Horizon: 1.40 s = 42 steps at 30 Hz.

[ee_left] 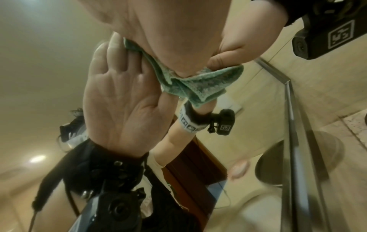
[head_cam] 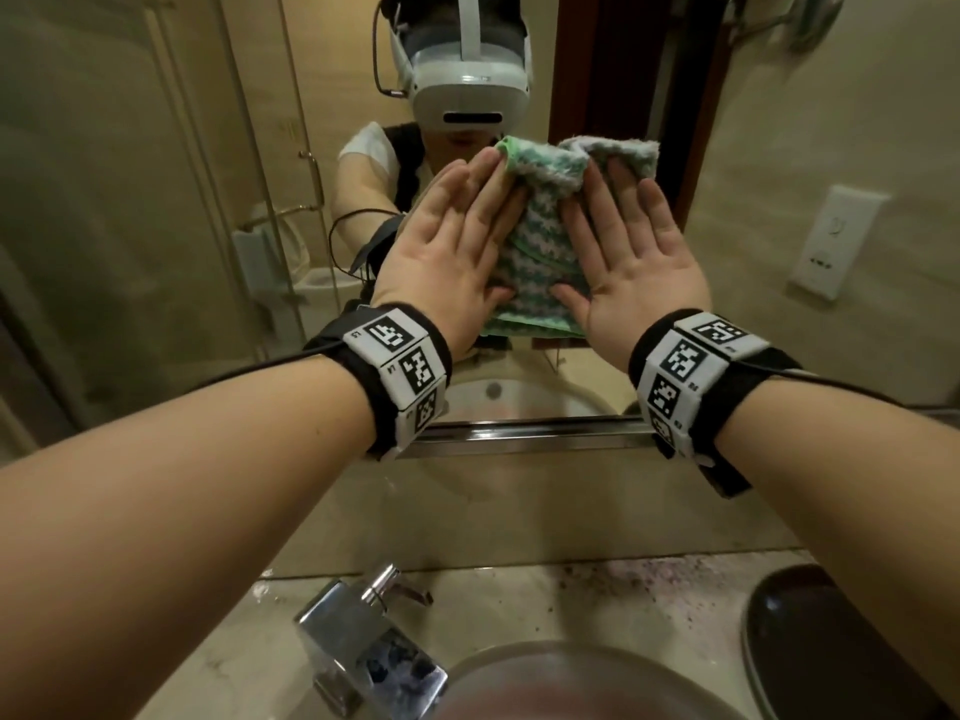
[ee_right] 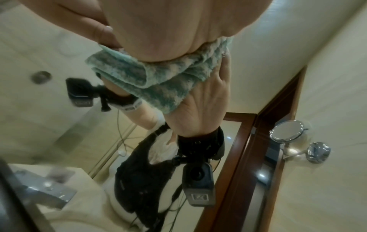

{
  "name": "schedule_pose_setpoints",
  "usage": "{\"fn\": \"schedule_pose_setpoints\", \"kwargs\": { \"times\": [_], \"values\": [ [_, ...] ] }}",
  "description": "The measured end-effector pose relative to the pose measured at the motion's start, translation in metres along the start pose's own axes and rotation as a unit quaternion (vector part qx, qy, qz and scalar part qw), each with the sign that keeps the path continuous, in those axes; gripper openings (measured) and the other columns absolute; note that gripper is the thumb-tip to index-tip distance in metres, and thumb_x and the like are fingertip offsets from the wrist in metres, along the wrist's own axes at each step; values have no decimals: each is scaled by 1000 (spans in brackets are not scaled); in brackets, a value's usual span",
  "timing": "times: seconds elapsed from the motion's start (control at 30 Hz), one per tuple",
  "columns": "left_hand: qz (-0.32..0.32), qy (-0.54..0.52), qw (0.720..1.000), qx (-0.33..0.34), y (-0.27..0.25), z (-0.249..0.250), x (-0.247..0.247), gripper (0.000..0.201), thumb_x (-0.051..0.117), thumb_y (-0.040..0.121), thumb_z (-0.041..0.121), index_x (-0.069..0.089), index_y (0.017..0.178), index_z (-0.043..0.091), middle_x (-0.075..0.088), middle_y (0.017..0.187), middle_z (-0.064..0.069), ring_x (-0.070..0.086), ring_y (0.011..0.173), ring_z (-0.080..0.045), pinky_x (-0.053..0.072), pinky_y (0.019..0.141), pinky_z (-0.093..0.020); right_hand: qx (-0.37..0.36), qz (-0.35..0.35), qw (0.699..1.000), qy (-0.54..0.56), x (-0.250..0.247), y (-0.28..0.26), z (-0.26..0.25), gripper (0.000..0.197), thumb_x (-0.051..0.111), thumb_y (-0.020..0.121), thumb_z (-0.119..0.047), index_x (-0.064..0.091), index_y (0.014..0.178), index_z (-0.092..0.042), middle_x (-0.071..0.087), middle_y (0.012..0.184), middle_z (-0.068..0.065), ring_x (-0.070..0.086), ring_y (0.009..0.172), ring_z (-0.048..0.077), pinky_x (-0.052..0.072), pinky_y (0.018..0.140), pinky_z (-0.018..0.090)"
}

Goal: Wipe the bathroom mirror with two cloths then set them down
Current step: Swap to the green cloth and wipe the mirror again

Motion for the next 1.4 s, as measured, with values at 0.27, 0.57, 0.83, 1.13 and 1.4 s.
{"fn": "schedule_pose_setpoints", "kwargs": {
  "times": [0.27, 0.57, 0.83, 1.13, 1.4],
  "values": [
    [-61, 13, 997, -47, -39, -50, 19, 76, 8, 95, 52, -33, 130, -1, -32, 146, -16, -40, 123, -23, -39, 92, -42, -64, 29, 998, 9, -19, 20, -62, 72, 18, 97, -51, -34, 129, -13, -35, 147, 5, -25, 140, 23, -33, 100, 35],
    [-158, 3, 981, -112, -93, -118, 53, 76, 8, 96, 55, -38, 124, 2, -30, 150, -13, -29, 137, -30, -30, 98, -42, -111, 67, 991, 8, -40, 51, -155, 74, 21, 97, -50, -33, 131, -13, -29, 151, 6, -22, 141, 23, -34, 99, 36],
    [-229, 4, 953, -201, -146, -174, 91, 80, 8, 93, 59, -36, 127, 0, -30, 150, -15, -31, 136, -34, -25, 103, -50, -174, 96, 980, -8, -59, 80, -244, 75, 22, 97, -50, -23, 143, -12, -25, 153, 8, -19, 142, 25, -27, 103, 38],
    [-244, 22, 937, -250, -196, -225, 122, 73, 11, 96, 55, -34, 128, 7, -24, 153, -5, -30, 136, -33, -23, 100, -54, -213, 109, 971, -6, -73, 100, -328, 71, 20, 98, -48, -18, 146, -12, -25, 153, 10, -22, 141, 25, -27, 104, 37],
    [-243, 37, 943, -226, -196, -214, 128, 69, 11, 99, 45, -27, 139, 3, -23, 153, -11, -28, 137, -33, -24, 98, -54, -220, 127, 967, -32, -71, 97, -324, 72, 17, 95, -54, -14, 147, -13, -21, 154, 9, -18, 142, 23, -26, 102, 36]
  ]
}}
Point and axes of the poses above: each hand's wrist, its own y-axis towards the middle knuckle, its own x-axis out of the palm, z = x × y, the point moved 2 cm from there along y, towards the middle knuckle
